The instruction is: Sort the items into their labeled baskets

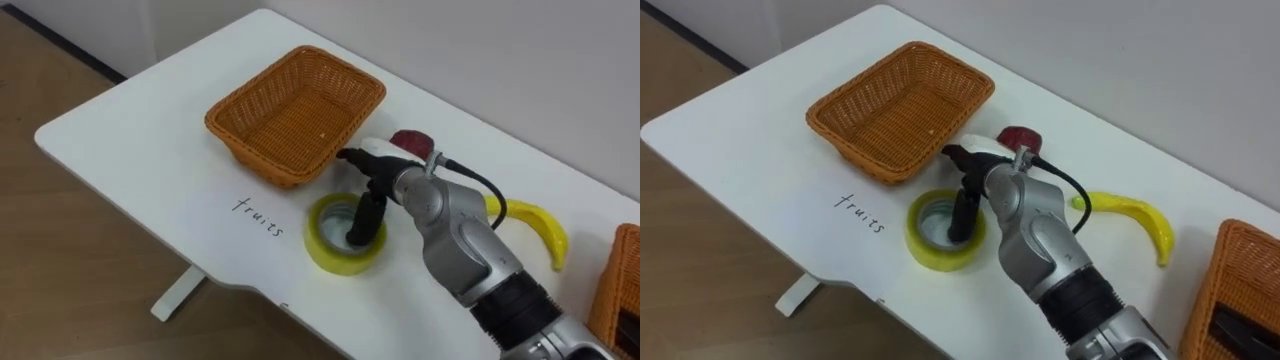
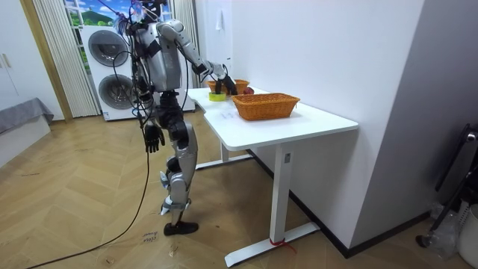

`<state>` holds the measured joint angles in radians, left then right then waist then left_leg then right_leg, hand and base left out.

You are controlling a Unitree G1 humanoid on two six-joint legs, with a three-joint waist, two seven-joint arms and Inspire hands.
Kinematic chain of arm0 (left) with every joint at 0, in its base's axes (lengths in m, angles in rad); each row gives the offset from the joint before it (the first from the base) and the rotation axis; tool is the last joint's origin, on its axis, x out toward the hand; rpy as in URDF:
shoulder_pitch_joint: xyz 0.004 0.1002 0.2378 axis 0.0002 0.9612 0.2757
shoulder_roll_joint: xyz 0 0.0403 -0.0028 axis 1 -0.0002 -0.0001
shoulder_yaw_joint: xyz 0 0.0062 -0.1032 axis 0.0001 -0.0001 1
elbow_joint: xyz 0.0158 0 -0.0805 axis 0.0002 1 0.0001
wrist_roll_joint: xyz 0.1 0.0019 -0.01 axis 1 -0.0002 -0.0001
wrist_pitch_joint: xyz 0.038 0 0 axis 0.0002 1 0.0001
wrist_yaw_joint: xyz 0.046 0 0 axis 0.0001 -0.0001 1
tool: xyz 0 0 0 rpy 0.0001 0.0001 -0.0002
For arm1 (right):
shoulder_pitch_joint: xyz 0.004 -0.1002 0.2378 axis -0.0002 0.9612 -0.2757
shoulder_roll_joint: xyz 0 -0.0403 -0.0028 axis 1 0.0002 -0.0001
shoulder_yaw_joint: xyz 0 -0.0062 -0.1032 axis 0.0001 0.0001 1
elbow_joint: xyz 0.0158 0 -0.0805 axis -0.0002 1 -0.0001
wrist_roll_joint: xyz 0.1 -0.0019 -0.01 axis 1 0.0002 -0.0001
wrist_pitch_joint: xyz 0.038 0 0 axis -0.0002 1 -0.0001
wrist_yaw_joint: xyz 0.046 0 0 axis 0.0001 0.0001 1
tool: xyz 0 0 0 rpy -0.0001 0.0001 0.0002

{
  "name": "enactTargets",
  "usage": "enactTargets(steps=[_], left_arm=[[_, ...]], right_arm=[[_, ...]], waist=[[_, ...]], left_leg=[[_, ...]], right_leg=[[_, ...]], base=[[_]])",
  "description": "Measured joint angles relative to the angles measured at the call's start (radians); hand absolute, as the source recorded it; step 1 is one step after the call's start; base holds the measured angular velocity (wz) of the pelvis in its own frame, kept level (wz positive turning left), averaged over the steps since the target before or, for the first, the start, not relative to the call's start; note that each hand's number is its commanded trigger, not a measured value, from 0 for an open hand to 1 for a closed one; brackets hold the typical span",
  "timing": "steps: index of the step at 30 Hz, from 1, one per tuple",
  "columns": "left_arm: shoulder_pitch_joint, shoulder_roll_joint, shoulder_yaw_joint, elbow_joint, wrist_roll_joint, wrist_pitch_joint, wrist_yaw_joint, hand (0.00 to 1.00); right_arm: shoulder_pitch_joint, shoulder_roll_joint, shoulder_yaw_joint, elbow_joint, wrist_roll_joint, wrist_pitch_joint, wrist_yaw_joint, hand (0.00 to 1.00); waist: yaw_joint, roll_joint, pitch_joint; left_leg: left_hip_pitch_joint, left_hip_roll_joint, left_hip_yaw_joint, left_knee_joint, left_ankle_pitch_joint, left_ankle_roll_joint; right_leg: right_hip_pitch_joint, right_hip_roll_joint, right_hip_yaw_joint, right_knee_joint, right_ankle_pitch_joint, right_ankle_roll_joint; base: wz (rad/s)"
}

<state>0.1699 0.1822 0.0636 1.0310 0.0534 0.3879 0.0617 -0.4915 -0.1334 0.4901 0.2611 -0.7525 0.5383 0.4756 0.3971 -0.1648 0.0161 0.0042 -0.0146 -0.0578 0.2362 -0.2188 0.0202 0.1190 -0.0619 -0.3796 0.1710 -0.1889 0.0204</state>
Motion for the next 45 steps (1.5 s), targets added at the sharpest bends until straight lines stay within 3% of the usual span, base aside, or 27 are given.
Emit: enactTargets(steps=[12,19,25,30,36,41,45], left_arm=[[-0.025,0.001,0.0,0.022,0.0,-0.001,0.022,0.0],[-0.025,0.001,-0.011,0.029,-0.001,-0.002,0.04,0.0],[-0.021,-0.007,-0.01,0.028,-0.002,-0.003,0.064,0.0],[-0.02,-0.015,-0.007,0.028,-0.003,-0.004,0.066,0.0],[-0.004,-0.019,-0.003,0.027,-0.003,-0.022,0.065,0.0],[0.001,-0.029,0.036,0.02,-0.004,-0.042,0.073,0.0],[0.001,-0.038,0.04,0.006,-0.008,-0.057,0.086,0.0]], right_arm=[[0.001,0.005,0.023,-0.026,-0.094,0.053,0.085,1.0],[0.001,0.004,0.035,-0.032,-0.099,0.053,0.095,1.0],[0.003,0.004,0.035,-0.048,-0.113,0.053,0.106,1.0],[0.004,0.001,0.025,-0.05,-0.108,0.048,0.113,1.0],[0.067,-0.005,-0.056,-0.101,-0.105,0.018,0.116,1.0],[0.13,-0.047,-0.131,-0.168,-0.081,0.006,0.1,1.0],[0.138,-0.065,-0.193,-0.174,-0.023,0.004,0.078,1.0]], waist=[[0.018,-0.005,-0.0015],[0.013,-0.004,-0.001],[-0.002,0.005,0.0045],[-0.014,0.014,0.0025],[-0.067,0.038,-0.0047],[-0.099,0.055,-0.0152],[-0.147,0.06,-0.017]], left_leg=[[0.001,0.001,0.003,0.0,0.0,0.0],[0.002,0.001,0.003,0.001,0.0,0.0],[0.0,0.0,0.002,0.001,0.0,0.001],[0.002,0.0,0.002,0.0,0.0,0.001],[0.007,-0.002,0.0,0.001,0.001,0.003],[0.007,0.0,0.029,-0.017,0.01,0.004],[0.011,0.0,0.037,-0.018,0.012,0.005]], right_leg=[[0.0,-0.001,0.01,0.001,0.0,0.0],[0.001,-0.001,0.012,0.0,0.0,0.0],[-0.001,-0.002,0.017,0.0,0.0,0.0],[-0.002,-0.001,0.02,0.0,0.0,0.0],[0.001,-0.002,0.026,0.0,0.0,0.0],[-0.017,-0.004,0.055,0.001,0.0,0.0],[-0.022,-0.005,0.064,0.003,0.0,0.0]], base=[[0.0],[0.0],[0.0],[0.0],[0.0],[-0.14],[-0.08]])
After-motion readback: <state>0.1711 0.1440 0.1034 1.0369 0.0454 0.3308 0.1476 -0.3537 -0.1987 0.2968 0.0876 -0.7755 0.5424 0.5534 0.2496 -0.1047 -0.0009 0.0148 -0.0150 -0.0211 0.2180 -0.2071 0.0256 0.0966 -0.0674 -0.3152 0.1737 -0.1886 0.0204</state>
